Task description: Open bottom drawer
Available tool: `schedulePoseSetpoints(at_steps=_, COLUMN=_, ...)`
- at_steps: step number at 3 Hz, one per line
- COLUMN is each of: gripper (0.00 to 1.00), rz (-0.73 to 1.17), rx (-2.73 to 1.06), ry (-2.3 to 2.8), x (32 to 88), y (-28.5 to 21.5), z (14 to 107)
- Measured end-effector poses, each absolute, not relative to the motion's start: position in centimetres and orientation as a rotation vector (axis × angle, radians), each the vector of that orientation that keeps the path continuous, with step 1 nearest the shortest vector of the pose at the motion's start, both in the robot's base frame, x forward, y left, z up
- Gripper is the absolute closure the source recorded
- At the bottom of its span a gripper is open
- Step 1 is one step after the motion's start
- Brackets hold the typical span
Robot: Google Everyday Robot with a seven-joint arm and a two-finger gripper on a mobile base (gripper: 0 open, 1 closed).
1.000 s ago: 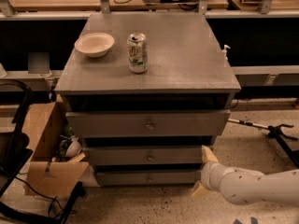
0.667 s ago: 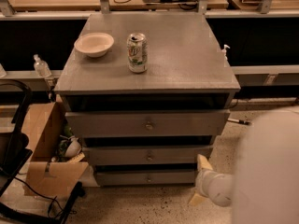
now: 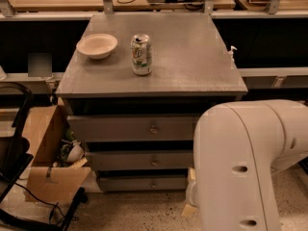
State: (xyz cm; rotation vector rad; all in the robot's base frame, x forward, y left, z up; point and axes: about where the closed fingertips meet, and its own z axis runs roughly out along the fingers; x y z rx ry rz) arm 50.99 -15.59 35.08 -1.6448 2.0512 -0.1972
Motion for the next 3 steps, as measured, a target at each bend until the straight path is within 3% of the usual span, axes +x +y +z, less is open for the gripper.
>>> schedulePoseSetpoints(at_steps=3, gripper=0.00, rz=-0.249, rx=-1.806, ry=2.092, x=55.9, y=-16.1, z=25.6)
